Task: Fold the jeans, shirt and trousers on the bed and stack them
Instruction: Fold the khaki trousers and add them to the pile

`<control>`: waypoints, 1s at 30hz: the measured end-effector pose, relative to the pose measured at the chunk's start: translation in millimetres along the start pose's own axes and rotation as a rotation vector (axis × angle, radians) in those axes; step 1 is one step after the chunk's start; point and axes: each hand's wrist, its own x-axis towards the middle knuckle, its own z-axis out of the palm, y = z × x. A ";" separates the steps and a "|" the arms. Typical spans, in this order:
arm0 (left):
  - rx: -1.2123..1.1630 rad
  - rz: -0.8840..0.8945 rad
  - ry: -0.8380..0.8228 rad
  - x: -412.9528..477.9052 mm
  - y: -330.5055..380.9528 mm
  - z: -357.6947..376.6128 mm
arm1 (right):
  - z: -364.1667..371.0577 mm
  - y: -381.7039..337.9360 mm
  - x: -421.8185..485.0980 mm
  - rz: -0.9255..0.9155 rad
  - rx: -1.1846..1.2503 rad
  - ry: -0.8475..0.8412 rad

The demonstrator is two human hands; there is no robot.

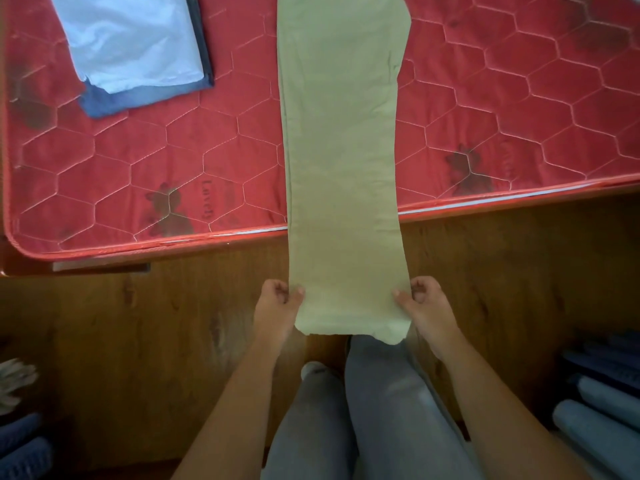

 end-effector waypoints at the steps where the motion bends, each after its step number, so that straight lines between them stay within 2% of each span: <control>1: 0.013 0.011 -0.025 -1.9 -2.6 -1.0 | -0.2 1.1 -3.8 0.004 0.018 -0.009; 6: 0.013 0.036 -0.128 -24.9 -14.4 -9.8 | -1.9 4.5 -24.2 0.006 0.076 -0.060; 14: -0.007 0.053 -0.093 -68.3 -15.6 -18.7 | -5.7 11.2 -64.3 -0.035 0.009 -0.006; 21: -0.173 0.077 -0.054 -80.2 8.8 -26.8 | -17.2 -7.1 -78.5 -0.140 0.050 -0.009; 26: -0.306 0.182 -0.018 -72.0 66.3 -36.4 | -33.0 -52.9 -52.3 -0.182 0.218 0.041; 30: -0.297 0.272 -0.074 -57.8 112.7 -40.0 | -50.3 -97.7 -24.4 -0.236 0.444 -0.064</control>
